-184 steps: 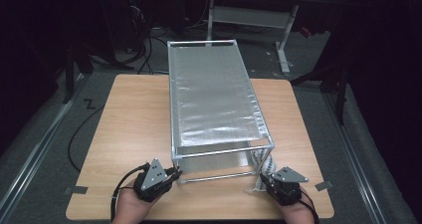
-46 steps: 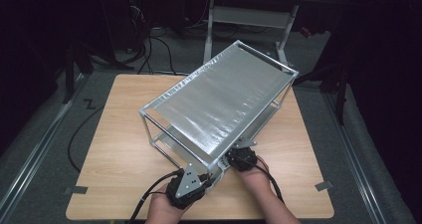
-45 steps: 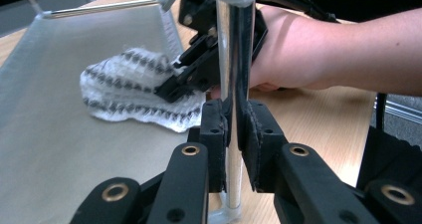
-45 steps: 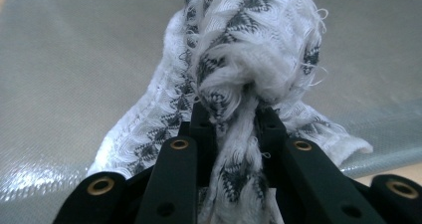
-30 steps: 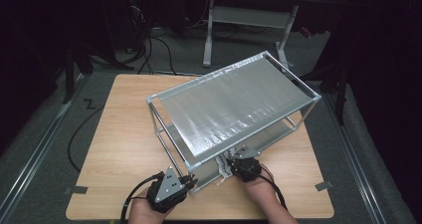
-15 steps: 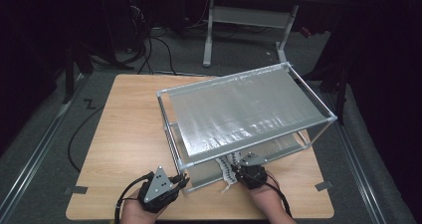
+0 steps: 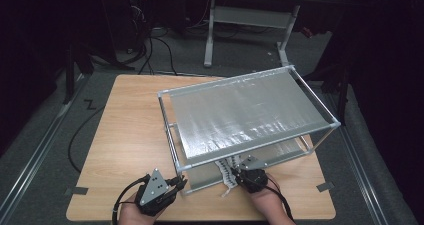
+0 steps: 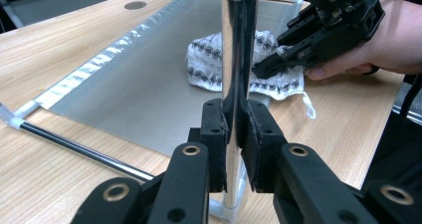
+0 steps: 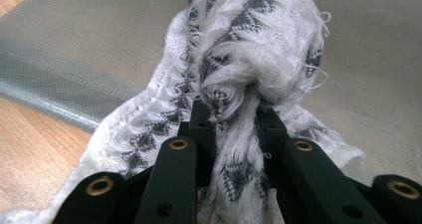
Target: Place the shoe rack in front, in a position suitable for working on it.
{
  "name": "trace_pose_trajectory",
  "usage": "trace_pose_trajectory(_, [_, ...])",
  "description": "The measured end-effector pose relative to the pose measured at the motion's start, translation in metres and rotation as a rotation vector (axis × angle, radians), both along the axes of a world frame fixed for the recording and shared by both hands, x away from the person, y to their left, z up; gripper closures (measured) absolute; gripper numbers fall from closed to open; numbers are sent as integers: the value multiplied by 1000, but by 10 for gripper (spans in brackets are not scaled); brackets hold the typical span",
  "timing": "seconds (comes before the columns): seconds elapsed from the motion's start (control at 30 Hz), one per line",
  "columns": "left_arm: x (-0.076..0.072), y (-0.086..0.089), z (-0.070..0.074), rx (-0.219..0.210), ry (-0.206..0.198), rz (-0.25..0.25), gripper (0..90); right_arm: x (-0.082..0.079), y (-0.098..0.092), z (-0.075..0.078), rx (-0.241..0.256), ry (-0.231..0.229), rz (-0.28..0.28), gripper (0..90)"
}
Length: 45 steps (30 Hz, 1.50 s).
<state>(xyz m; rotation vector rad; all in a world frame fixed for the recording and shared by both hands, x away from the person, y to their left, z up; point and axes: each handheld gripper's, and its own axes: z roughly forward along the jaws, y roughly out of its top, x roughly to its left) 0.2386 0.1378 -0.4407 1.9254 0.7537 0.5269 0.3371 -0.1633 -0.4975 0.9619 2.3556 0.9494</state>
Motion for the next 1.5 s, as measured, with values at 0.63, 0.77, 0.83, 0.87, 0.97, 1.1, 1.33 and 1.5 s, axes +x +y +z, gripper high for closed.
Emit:
trace_pose_trajectory(0.63, [-3, -5, -1, 1, -8, -26, 778, -27, 68, -5, 70, -15, 171, 616])
trace_pose_trajectory(0.77, [-3, -9, 1, -11, -21, -41, 695, -31, 71, 0, 104, 1, 142, 495])
trace_pose_trajectory(0.83, [-2, -10, 3, -24, -30, -43, 668, -35, 68, 5, 122, -21, 145, 458])
trace_pose_trajectory(0.87, [-1, -11, 5, -29, -35, -44, 660, -37, 66, 8, 129, -26, 140, 449])
trace_pose_trajectory(0.97, [1, -12, 8, -53, -34, -43, 647, -44, 59, 13, 153, -55, 131, 492])
trace_pose_trajectory(1.1, [3, -10, 10, -77, -32, -44, 702, -46, 59, 11, 156, -72, 124, 651])
trace_pose_trajectory(1.33, [2, -8, 9, -65, -45, -47, 801, -39, 82, -5, 117, -18, 138, 705])
trace_pose_trajectory(1.5, [-5, -5, 9, -46, -67, -40, 796, -48, 90, -7, 89, -17, 155, 722])
